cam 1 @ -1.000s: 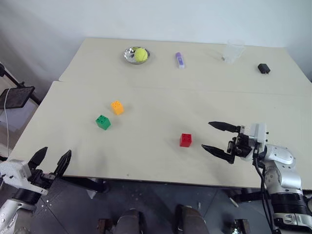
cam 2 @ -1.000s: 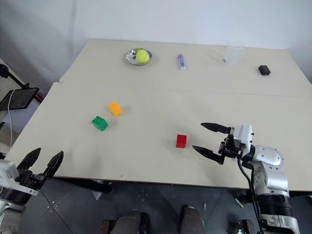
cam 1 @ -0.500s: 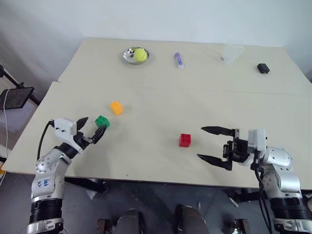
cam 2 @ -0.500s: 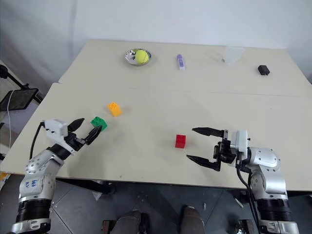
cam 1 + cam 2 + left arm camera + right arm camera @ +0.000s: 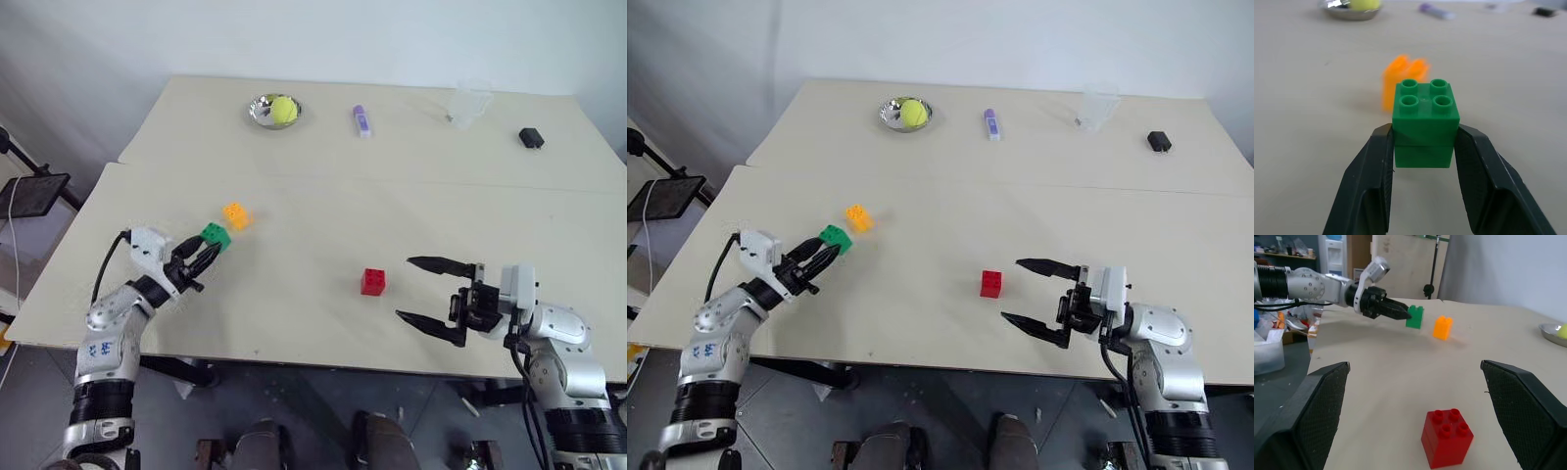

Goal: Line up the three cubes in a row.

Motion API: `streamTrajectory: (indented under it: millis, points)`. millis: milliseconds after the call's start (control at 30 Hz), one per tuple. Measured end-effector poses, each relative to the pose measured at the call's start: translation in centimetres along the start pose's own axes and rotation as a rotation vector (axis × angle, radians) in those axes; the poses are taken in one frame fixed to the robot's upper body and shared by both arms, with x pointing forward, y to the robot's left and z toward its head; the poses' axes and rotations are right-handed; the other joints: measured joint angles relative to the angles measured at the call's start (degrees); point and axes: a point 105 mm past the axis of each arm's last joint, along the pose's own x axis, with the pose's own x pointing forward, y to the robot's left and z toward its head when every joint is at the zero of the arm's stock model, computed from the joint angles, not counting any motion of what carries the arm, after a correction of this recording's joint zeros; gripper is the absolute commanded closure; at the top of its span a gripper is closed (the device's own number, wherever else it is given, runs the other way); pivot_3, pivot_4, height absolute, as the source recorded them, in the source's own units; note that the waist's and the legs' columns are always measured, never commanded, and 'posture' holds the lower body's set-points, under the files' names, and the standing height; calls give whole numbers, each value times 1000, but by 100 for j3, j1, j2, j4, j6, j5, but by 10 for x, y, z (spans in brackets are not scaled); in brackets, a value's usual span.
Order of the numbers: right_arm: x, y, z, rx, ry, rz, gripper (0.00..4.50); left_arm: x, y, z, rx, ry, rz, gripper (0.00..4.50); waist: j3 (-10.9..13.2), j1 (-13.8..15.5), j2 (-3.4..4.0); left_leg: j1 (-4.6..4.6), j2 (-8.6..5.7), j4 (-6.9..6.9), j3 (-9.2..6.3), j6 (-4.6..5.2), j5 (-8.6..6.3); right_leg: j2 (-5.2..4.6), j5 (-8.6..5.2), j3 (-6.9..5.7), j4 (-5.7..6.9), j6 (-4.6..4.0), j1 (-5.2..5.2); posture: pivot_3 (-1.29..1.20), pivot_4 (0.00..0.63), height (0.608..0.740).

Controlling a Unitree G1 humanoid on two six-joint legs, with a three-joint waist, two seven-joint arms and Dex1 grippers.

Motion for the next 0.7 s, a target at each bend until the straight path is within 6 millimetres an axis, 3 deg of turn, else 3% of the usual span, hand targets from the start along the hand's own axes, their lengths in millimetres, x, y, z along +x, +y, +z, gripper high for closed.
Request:
streamTrajectory:
  millis: [133, 200, 233, 333, 400, 700]
  points:
    - [-14, -1, 1, -12, 50, -39, 0, 38, -67, 37, 158, 8, -569, 3055, -2, 90, 3, 2, -7, 3, 15, 1, 1, 1, 0, 6, -10, 0, 5, 0, 150, 740]
    - [-16, -1, 3, -18, 61, -40, 0, 46, -81, 34, 199, 31, -688, 3055, -4, 76, 7, 7, -7, 2, 20, 1, 1, 2, 0, 8, -11, 0, 6, 0, 150, 740]
    - [-20, -1, 2, -15, 71, -51, 0, 53, -85, 22, 210, 66, -736, 3055, -5, 64, 8, 8, -7, -1, 21, 0, 2, 5, 0, 8, -11, 0, 6, 0, 150, 740]
    - [-23, 2, -2, 3, 83, -65, 0, 64, -87, -10, 189, 152, -779, 3055, -2, -7, 3, 0, -4, -2, 20, -1, 3, 9, 0, 7, -14, 0, -1, 0, 150, 740]
    - [-23, 5, -1, 6, 87, -69, 0, 71, -85, -19, 188, 172, -788, 3055, 1, -14, -2, -3, -5, -1, 18, 1, 3, 9, 0, 5, -16, 0, 0, 0, 150, 740]
    - [-25, 9, 2, 2, 96, -85, 0, 76, -71, -21, 265, 190, -807, 3055, 4, -18, -7, -5, -5, 3, 14, 5, 3, 7, 1, 6, -19, 2, 2, 0, 150, 740]
